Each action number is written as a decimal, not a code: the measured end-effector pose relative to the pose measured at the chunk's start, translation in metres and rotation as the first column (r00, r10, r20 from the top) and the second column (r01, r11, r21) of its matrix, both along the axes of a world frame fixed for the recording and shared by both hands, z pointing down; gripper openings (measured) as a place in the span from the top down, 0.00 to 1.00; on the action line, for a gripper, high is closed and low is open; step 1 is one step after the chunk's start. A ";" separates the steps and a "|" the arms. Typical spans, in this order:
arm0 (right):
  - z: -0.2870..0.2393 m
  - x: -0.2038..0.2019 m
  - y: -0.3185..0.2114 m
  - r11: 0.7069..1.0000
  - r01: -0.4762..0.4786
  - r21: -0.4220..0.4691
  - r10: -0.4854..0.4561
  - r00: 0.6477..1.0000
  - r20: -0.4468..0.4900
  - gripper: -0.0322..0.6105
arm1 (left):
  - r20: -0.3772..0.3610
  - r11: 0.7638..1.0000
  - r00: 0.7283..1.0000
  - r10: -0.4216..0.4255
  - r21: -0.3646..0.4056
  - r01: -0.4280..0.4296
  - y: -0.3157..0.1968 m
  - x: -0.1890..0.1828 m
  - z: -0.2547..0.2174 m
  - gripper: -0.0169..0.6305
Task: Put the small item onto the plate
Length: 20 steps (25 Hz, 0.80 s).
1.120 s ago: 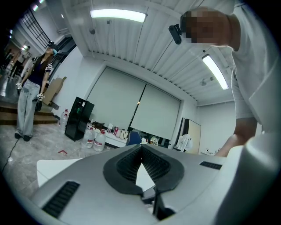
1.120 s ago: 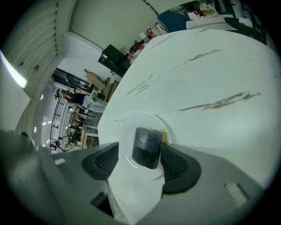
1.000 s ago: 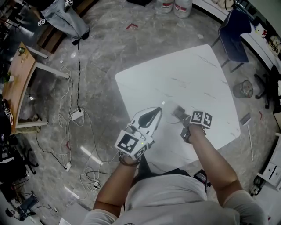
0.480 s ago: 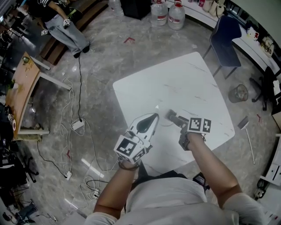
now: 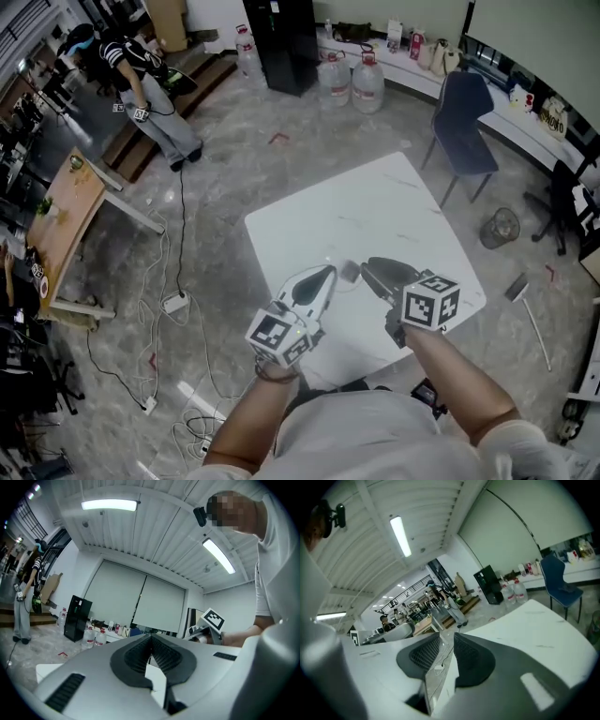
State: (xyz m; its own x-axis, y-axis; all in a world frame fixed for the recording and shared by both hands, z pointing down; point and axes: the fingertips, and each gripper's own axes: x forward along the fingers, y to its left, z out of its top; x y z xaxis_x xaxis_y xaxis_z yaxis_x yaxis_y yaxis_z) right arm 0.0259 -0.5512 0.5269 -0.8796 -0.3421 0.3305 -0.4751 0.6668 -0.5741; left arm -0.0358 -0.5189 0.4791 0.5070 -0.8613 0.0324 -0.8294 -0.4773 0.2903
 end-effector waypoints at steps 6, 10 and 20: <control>-0.082 0.020 0.034 0.964 0.082 0.252 -0.091 0.996 0.022 0.85 | 0.039 1.000 0.999 -0.004 0.023 0.003 0.029 0.032 -0.044 0.96; -0.109 0.021 0.062 0.923 0.148 0.354 -0.168 0.986 0.024 0.87 | 0.064 0.999 0.997 -0.036 0.026 0.035 0.046 0.042 -0.057 0.96; -0.161 0.026 0.093 0.870 0.156 0.468 -0.215 0.973 0.077 0.95 | 0.093 0.994 0.991 -0.097 0.064 0.091 0.061 0.051 -0.099 0.96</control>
State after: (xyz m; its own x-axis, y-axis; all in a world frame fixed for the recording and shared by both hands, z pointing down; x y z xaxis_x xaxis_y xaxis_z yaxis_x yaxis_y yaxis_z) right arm 0.0522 -0.4582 0.3656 -0.9649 -0.2547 0.0632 -0.2625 0.9371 -0.2300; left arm 0.0154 -0.4582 0.3799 0.4210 -0.9067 0.0245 -0.8939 -0.4102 0.1807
